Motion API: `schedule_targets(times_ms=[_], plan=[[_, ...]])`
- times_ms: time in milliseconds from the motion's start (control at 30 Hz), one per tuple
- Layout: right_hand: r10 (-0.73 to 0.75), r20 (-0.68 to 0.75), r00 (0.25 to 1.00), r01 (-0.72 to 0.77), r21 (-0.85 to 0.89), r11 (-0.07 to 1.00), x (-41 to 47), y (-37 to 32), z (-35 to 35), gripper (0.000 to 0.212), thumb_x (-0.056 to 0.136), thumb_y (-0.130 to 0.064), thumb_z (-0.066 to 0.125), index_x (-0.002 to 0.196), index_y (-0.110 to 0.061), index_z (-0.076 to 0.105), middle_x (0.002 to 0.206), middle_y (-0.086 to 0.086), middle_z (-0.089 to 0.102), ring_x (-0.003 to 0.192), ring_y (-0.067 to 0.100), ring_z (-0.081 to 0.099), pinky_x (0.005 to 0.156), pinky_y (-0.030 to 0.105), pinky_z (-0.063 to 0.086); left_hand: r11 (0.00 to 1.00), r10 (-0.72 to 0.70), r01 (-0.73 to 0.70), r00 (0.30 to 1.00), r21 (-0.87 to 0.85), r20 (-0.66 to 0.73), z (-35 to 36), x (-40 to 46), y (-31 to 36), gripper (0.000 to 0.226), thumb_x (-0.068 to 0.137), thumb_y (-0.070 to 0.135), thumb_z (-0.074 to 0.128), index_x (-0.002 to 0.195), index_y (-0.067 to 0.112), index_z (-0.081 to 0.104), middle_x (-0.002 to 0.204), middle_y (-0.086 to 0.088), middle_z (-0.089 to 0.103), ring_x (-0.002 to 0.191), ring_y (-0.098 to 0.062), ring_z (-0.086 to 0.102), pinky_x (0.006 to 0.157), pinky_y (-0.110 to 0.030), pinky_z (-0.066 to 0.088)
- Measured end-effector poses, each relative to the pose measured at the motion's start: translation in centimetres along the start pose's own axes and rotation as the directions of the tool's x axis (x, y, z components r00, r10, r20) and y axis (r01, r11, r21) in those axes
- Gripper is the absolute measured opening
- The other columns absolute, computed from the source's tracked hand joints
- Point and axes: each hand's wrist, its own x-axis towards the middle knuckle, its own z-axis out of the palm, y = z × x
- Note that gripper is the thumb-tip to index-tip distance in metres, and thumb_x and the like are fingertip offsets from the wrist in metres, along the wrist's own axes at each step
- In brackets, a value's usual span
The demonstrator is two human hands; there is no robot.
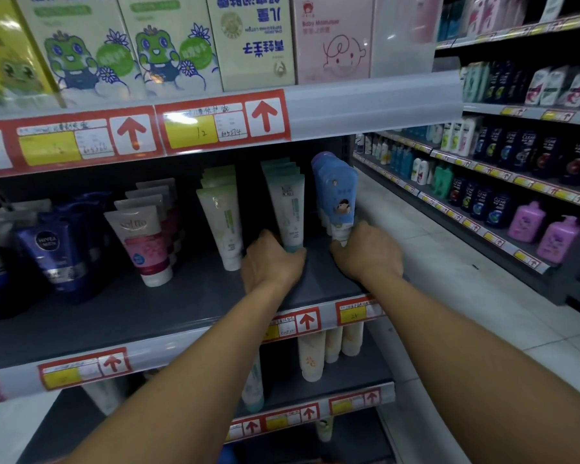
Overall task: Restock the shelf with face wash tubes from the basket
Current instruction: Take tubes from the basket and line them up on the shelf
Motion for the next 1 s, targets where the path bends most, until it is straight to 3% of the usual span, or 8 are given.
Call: schedule_targets(times_ms=[367,633,1000], plan=[[0.017,-0.021,1.0,-0.017,-0.024,1.0,0.12,-0.11,0.28,0.042,0.096,-0.048,0.059,0.116,-0.011,0.059,0.102,0.009,0.067,0.075,0.021,0.05,0.062,0.032,0.041,1.0,0.01,-0.01,1.0,-0.004,0.0,0.03,0.06,-0.18,0.057,0.086,0.051,0.077,0.126,0.016,0.058,0.128,-0.006,0.067,0.115,-0.028,0.066,0.082,-0.035,0.053],[0.001,-0.031,1.0,-0.002,-0.041,0.999,0.28,-0.07,0.67,0.044,0.096,-0.049,0.057,0.117,-0.01,0.059,0.107,0.011,0.067,0.093,0.028,0.065,0.065,0.033,0.042,1.0,0.009,-0.009,1.0,-0.007,-0.001,-0.02,0.04,-0.18,0.056,0.086,0.05,0.078,0.126,0.016,0.058,0.129,-0.005,0.067,0.115,-0.027,0.066,0.079,-0.033,0.052],[0.006,-0.036,0.999,-0.008,-0.054,0.998,0.54,-0.01,0.95,0.044,0.095,-0.05,0.057,0.112,-0.01,0.06,0.104,0.012,0.067,0.091,0.029,0.065,0.065,0.033,0.043,1.0,0.007,-0.006,1.0,-0.021,0.015,-0.05,0.08,-0.17,0.057,0.084,0.051,0.079,0.125,0.016,0.058,0.127,-0.004,0.067,0.113,-0.025,0.066,0.075,-0.031,0.049]])
